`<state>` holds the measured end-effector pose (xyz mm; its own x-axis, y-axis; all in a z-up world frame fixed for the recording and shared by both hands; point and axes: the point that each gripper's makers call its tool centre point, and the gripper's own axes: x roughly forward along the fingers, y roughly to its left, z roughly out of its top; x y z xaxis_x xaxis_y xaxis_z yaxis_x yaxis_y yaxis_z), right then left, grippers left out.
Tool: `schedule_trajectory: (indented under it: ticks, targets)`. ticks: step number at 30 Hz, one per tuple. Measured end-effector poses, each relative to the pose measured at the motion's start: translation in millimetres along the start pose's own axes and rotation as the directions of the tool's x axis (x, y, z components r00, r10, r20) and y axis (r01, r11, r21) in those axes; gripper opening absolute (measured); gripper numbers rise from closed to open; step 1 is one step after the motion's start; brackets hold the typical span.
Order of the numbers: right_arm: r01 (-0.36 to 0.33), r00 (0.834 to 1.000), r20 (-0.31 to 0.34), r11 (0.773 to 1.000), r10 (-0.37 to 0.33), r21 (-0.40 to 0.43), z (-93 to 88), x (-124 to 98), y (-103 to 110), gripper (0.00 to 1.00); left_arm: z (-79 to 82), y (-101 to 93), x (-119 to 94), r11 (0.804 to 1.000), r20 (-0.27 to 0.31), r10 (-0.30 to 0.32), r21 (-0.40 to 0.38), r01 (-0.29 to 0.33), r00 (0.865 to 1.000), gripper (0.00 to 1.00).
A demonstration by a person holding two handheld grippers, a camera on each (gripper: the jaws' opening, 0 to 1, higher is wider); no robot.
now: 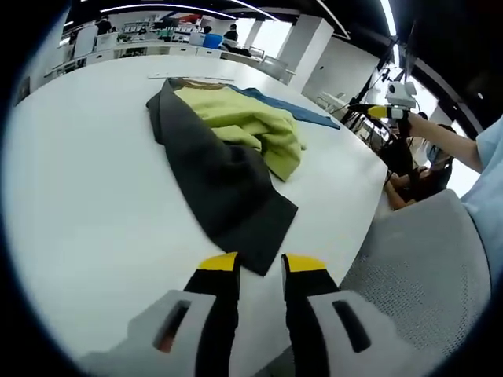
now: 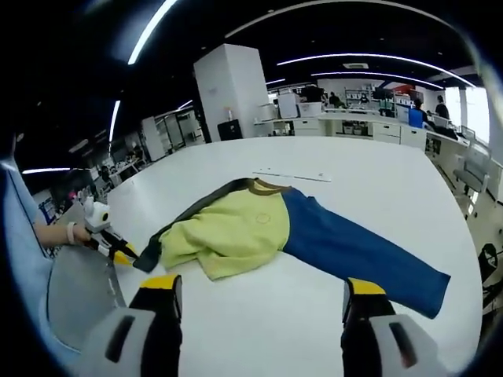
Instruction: Fold the garment on the visible template until the final outline fits inside the template.
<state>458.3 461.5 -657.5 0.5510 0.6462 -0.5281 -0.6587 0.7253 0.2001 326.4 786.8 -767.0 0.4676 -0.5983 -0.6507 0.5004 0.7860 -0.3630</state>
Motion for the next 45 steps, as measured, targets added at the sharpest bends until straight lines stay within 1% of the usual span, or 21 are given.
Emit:
schedule_trajectory:
  ticks: [2, 4, 6, 9, 11, 12, 14, 15, 21, 25, 27, 31, 36, 37, 39, 41, 45]
  targets:
    - [0.001, 1.0, 0.004, 1.0, -0.001, 0.0, 0.3, -1, -1, 0.83, -0.1, 2.8, 0, 1.0, -0.001, 0.011, 0.008, -0.011, 1.0, 0.13]
    - [0.001, 1.0, 0.001, 1.0, -0.001, 0.003, -0.3, -1, -1, 0.83, -0.4, 5.2, 1, 0.999, -0.005, 0.022, 0.041, -0.021, 1.0, 0.11]
    - [0.003, 1.0, 0.005, 1.0, -0.003, 0.004, -0.2, -1, -1, 0.82, -0.5, 5.6, 1, 0.998, -0.009, 0.029, 0.051, -0.028, 1.0, 0.09]
    - [0.003, 1.0, 0.008, 1.0, -0.003, 0.009, -0.3, -1, -1, 0.81, -0.8, 6.3, 1, 0.995, -0.011, 0.037, 0.093, -0.036, 0.999, 0.08]
    - [0.001, 1.0, 0.005, 1.0, -0.001, 0.008, -1.1, -1, 0, 0.81, -0.9, 6.2, 1, 0.993, -0.016, 0.046, 0.107, -0.044, 0.999, 0.07]
    - [0.001, 1.0, 0.004, 1.0, -0.001, 0.006, -1.3, -1, 1, 0.81, -1.0, 5.9, 1, 0.991, -0.02, 0.051, 0.122, -0.048, 0.999, 0.07]
    - [0.0, 1.0, 0.003, 1.0, 0.0, 0.003, -1.5, -1, 2, 0.8, -1.4, 7.3, 2, 0.979, -0.03, 0.069, 0.193, -0.062, 0.997, 0.06]
    - [0.0, 1.0, 0.004, 1.0, 0.0, 0.003, -1.3, -1, 2, 0.8, -1.2, 7.5, 2, 0.978, -0.031, 0.076, 0.198, -0.068, 0.997, 0.05]
    - [-0.002, 1.0, 0.012, 1.0, 0.002, 0.006, -1.5, -1, 5, 0.79, -0.8, 10.4, 3, 0.983, -0.035, 0.08, 0.172, -0.073, 0.996, 0.0]
    - [-0.002, 1.0, 0.016, 1.0, 0.002, 0.009, -2.8, -2, 6, 0.78, -1.3, 9.2, 4, 0.983, -0.036, 0.08, 0.17, -0.073, 0.996, 0.0]
    - [-0.002, 1.0, 0.017, 1.0, 0.002, 0.012, -3.4, -2, 7, 0.78, -1.8, 9.3, 5, 0.988, -0.039, 0.077, 0.138, -0.071, 0.996, 0.0]
    - [-0.002, 1.0, 0.028, 1.0, 0.001, 0.013, -2.4, -4, 8, 0.77, -2.5, 10.9, 2, 0.991, -0.049, 0.086, 0.102, -0.081, 0.995, 0.0]
    - [0.001, 0.999, 0.034, 1.0, -0.002, 0.013, -2.1, -6, 9, 0.77, 0.8, 12.9, -7, 0.993, -0.029, 0.084, 0.089, -0.081, 0.996, 0.0]
    - [0.002, 0.999, 0.035, 1.0, -0.002, 0.013, -2.1, -6, 9, 0.77, 1.7, 14.6, -9, 0.992, -0.022, 0.092, 0.088, -0.09, 0.995, 0.0]
    - [0.001, 0.999, 0.035, 1.0, -0.001, 0.016, -2.5, -6, 9, 0.77, 3.9, 17.7, -13, 0.993, -0.01, 0.099, 0.058, -0.098, 0.995, 0.0]
    - [-0.001, 0.999, 0.036, 1.0, 0.0, 0.015, -2.8, -5, 10, 0.77, 9.3, 20.2, -19, 0.995, 0.02, 0.101, 0.02, -0.101, 0.995, 0.0]
    - [-0.007, 0.999, 0.035, 1.0, 0.007, 0.012, -2.6, -4, 13, 0.76, 13.1, 25.2, -29, 0.994, 0.034, 0.109, 0.016, -0.11, 0.993, 0.0]
